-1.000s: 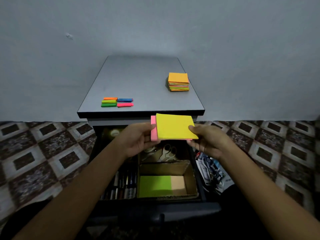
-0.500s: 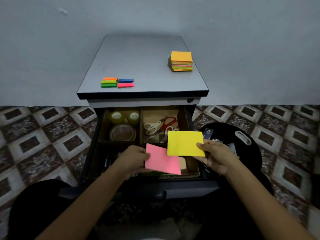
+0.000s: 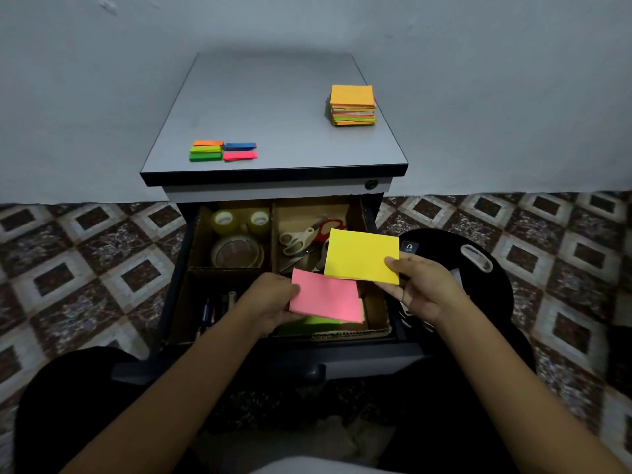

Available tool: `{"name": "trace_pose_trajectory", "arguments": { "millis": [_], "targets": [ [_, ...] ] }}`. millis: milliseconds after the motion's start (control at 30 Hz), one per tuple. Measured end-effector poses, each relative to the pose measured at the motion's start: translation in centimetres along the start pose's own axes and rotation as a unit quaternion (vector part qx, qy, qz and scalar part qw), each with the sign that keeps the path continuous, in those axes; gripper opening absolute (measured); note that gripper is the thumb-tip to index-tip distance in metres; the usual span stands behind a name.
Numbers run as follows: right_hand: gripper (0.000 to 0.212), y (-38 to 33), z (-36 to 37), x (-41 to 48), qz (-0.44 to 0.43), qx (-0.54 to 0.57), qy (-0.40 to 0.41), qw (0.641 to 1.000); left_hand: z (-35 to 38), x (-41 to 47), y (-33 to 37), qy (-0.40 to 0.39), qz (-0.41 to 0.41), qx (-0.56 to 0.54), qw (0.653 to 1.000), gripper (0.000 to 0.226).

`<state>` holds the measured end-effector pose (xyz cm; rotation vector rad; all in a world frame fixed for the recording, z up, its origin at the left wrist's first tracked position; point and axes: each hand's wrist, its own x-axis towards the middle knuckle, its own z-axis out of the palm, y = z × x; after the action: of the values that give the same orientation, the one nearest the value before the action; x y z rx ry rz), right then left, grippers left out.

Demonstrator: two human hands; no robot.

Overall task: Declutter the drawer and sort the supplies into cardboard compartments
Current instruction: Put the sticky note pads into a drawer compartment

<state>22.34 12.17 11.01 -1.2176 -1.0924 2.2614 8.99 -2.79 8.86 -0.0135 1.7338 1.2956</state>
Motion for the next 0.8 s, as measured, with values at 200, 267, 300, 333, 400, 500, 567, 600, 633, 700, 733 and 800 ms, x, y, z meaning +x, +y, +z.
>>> {"name": "trace_pose_trajectory", "arguments": {
  "millis": [200,267,300,333,400,500,567,600,633,700,733,800],
  "targets": [
    [0.013,0.0,0.0,0.1,-0.008,0.005,-0.009,1.000,1.2,-0.2,-0.8,-0.025,-0.027,-0.025,0.999,0.024],
    [0.013,0.1,0.1,0.2,-0.010,0.001,-0.010,1.000,2.0,0.1,-1.1,-0.033,-0.030,0.003,0.999,0.026],
    [0.013,0.1,0.2,0.2,-0.009,0.000,-0.010,1.000,2.4,0.4,-1.2,-0.034,-0.028,0.017,0.999,0.026],
    [0.013,0.2,0.3,0.2,-0.008,-0.001,-0.010,1.000,2.8,0.6,-1.3,-0.032,-0.027,0.027,0.999,0.026],
    [0.012,0.3,0.3,0.3,-0.009,-0.002,-0.010,1.000,3.4,1.0,-1.3,-0.024,-0.022,0.046,0.998,0.030],
    [0.012,0.3,0.2,0.3,-0.009,-0.007,-0.011,1.000,3.5,1.6,-1.5,-0.006,-0.012,0.070,0.997,0.033],
    [0.011,0.4,0.0,0.4,-0.009,-0.010,-0.010,1.000,3.2,1.9,-1.7,0.004,-0.010,0.082,0.997,0.030],
    [0.011,0.5,-0.1,0.4,-0.008,-0.011,-0.009,1.000,3.0,2.0,-1.8,0.008,-0.010,0.081,0.997,0.028],
    [0.011,0.5,-0.2,0.4,-0.007,-0.012,-0.008,1.000,2.9,2.1,-1.9,0.014,-0.010,0.082,0.997,0.028],
    [0.010,0.6,-0.3,0.4,-0.004,-0.013,-0.006,1.000,2.8,2.3,-2.0,0.026,-0.009,0.080,0.996,0.024],
    [0.010,0.6,-0.3,0.4,-0.003,-0.014,-0.006,1.000,2.8,2.2,-2.0,0.033,-0.007,0.078,0.996,0.021],
    [0.010,0.6,-0.3,0.4,-0.003,-0.013,-0.008,1.000,2.8,2.3,-1.9,0.045,-0.010,0.058,0.997,0.026]
  ]
}}
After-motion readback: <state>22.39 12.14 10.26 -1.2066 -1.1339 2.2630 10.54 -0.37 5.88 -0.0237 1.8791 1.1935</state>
